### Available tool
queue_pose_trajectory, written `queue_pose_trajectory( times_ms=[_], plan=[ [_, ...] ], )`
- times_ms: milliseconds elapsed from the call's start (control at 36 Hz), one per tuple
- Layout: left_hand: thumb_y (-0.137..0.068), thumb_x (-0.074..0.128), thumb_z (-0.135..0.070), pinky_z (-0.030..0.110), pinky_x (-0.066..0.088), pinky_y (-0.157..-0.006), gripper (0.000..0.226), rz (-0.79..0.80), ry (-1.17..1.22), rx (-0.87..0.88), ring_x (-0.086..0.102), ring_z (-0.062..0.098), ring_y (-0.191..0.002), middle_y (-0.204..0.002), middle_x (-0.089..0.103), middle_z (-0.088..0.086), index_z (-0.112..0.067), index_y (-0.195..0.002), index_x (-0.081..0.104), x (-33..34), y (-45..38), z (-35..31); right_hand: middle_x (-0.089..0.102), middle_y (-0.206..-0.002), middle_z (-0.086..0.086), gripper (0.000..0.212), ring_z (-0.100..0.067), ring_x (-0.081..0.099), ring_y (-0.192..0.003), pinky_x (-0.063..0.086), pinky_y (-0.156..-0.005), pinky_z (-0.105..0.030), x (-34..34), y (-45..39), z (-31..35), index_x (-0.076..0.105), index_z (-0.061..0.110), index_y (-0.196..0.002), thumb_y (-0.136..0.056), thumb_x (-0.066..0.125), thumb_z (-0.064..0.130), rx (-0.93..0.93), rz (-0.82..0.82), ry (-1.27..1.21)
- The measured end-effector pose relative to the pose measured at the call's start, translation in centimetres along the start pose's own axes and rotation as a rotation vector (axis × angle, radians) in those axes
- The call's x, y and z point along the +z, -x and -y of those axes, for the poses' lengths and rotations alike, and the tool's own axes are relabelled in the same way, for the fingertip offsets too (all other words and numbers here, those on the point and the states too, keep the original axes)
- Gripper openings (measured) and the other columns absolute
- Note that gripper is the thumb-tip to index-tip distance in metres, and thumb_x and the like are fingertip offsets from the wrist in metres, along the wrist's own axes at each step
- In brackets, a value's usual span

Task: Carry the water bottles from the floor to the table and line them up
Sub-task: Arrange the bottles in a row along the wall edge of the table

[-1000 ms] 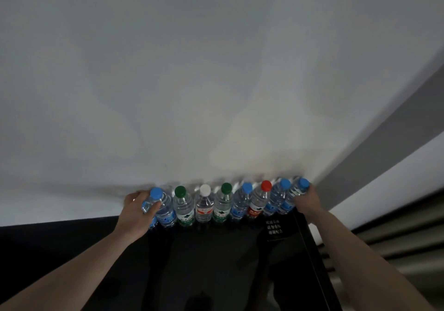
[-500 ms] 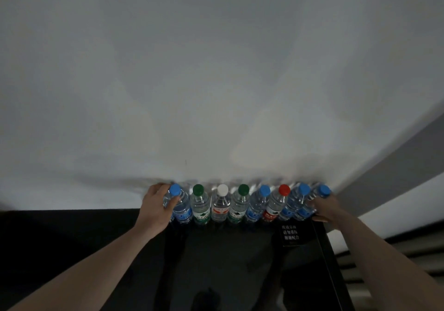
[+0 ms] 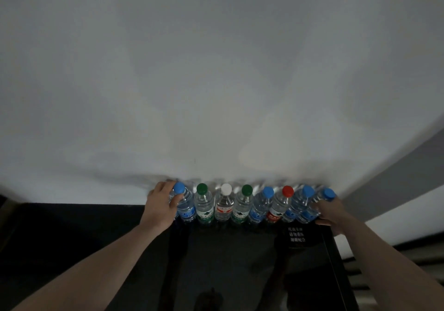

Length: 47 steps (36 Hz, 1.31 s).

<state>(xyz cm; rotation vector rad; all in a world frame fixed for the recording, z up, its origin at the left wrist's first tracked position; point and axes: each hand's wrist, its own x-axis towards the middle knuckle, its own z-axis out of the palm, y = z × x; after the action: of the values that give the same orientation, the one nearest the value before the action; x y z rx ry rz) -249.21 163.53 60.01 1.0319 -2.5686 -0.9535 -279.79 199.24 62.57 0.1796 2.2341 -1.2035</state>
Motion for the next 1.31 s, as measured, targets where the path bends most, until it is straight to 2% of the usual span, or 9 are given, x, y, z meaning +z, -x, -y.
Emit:
queue_pose_trajectory(
  times_ms=[111, 250, 556, 889, 944, 972, 1056, 1167, 1306],
  plan=[
    [-0.097, 0.059, -0.03, 0.047, 0.048, -0.104, 0.045, 0.005, 0.002, -0.012, 0.054, 0.024, -0.117, -0.133, 0.053, 0.002, -0.022, -0.141, 0.051, -0.5, 0.1, -0.1, 0.066, -0.107, -0.01, 0.034, -0.025, 0.064, -0.087, 0.053, -0.063, -0.036, 0.1, 0.3, 0.0, 0.057, 0.018, -0.116, -0.087, 0.072, 0.009, -0.009, -0.003, -0.019],
    [-0.098, 0.056, -0.033, 0.042, 0.045, -0.104, 0.046, 0.001, -0.028, -0.019, 0.051, 0.024, -0.12, -0.135, 0.05, 0.001, -0.024, -0.142, 0.048, -1.1, 0.4, 0.0, 0.066, -0.114, -0.013, 0.038, -0.035, 0.064, -0.103, 0.055, -0.078, -0.046, 0.5, 0.7, 0.3, 0.056, 0.017, -0.123, -0.088, 0.071, 0.009, -0.006, 0.01, -0.004],
    [-0.098, 0.059, -0.03, 0.047, 0.047, -0.103, 0.042, -0.016, -0.019, -0.015, 0.054, 0.025, -0.117, -0.132, 0.054, 0.003, -0.022, -0.139, 0.052, -1.7, 0.3, 1.1, 0.064, -0.119, -0.015, 0.041, -0.036, 0.061, -0.106, 0.054, -0.076, -0.044, 1.7, 2.3, 1.1, 0.054, 0.015, -0.127, -0.09, 0.071, 0.015, -0.016, 0.039, 0.015],
    [-0.096, 0.063, -0.032, 0.044, 0.042, -0.108, 0.054, 0.023, -0.043, -0.021, 0.047, 0.028, -0.127, -0.142, 0.049, 0.003, -0.024, -0.146, 0.045, -2.0, 0.2, 1.2, 0.062, -0.118, -0.012, 0.041, -0.03, 0.058, -0.098, 0.051, -0.083, -0.053, 2.4, 2.9, 0.3, 0.054, 0.014, -0.123, -0.086, 0.072, 0.012, -0.04, -0.094, -0.066],
    [-0.095, 0.065, -0.03, 0.044, 0.04, -0.11, 0.058, 0.038, -0.035, -0.026, 0.045, 0.028, -0.13, -0.145, 0.046, 0.002, -0.026, -0.148, 0.043, -2.2, 0.3, 1.4, 0.064, -0.115, -0.016, 0.03, -0.026, 0.06, -0.088, 0.052, -0.082, -0.052, 2.7, 3.4, 0.0, 0.057, 0.015, -0.11, -0.085, 0.075, 0.013, -0.077, -0.14, -0.06],
    [-0.094, 0.067, -0.026, 0.043, 0.038, -0.11, 0.06, 0.051, -0.036, -0.022, 0.044, 0.028, -0.131, -0.146, 0.043, 0.001, -0.027, -0.149, 0.041, -2.4, 0.5, 1.6, 0.063, -0.116, -0.017, 0.032, -0.027, 0.061, -0.088, 0.052, -0.085, -0.053, 2.9, 3.7, -0.2, 0.056, 0.015, -0.11, -0.085, 0.076, 0.014, -0.09, -0.16, -0.057],
    [-0.088, 0.068, -0.01, 0.04, 0.035, -0.11, 0.073, 0.104, -0.075, -0.022, 0.039, 0.029, -0.135, -0.152, 0.035, 0.001, -0.027, -0.151, 0.035, -2.8, 1.2, 2.6, 0.059, -0.128, -0.016, 0.07, -0.038, 0.059, -0.112, 0.049, -0.098, -0.055, 3.4, 4.8, -1.0, 0.04, 0.012, -0.141, -0.083, 0.078, 0.021, -0.114, -0.21, -0.008],
    [-0.086, 0.063, 0.001, 0.041, 0.037, -0.113, 0.083, 0.122, -0.113, -0.065, 0.04, 0.027, -0.137, -0.157, 0.028, 0.003, -0.029, -0.154, 0.028, -3.3, 2.7, 3.7, 0.048, -0.141, -0.019, 0.074, -0.041, 0.048, -0.128, 0.042, -0.105, -0.057, 4.3, 6.3, -1.9, 0.033, 0.015, -0.144, -0.083, 0.074, 0.018, -0.194, -0.269, 0.08],
    [-0.088, 0.061, 0.0, 0.042, 0.035, -0.116, 0.086, 0.15, -0.176, -0.056, 0.032, 0.028, -0.144, -0.165, 0.015, 0.001, -0.026, -0.159, 0.018, -3.6, 3.4, 3.4, 0.027, -0.156, -0.018, 0.091, -0.041, 0.033, -0.139, 0.033, -0.11, -0.058, 4.8, 8.0, -2.2, 0.017, 0.021, -0.154, -0.082, 0.072, 0.012, -0.259, -0.275, 0.18]
  ],
)
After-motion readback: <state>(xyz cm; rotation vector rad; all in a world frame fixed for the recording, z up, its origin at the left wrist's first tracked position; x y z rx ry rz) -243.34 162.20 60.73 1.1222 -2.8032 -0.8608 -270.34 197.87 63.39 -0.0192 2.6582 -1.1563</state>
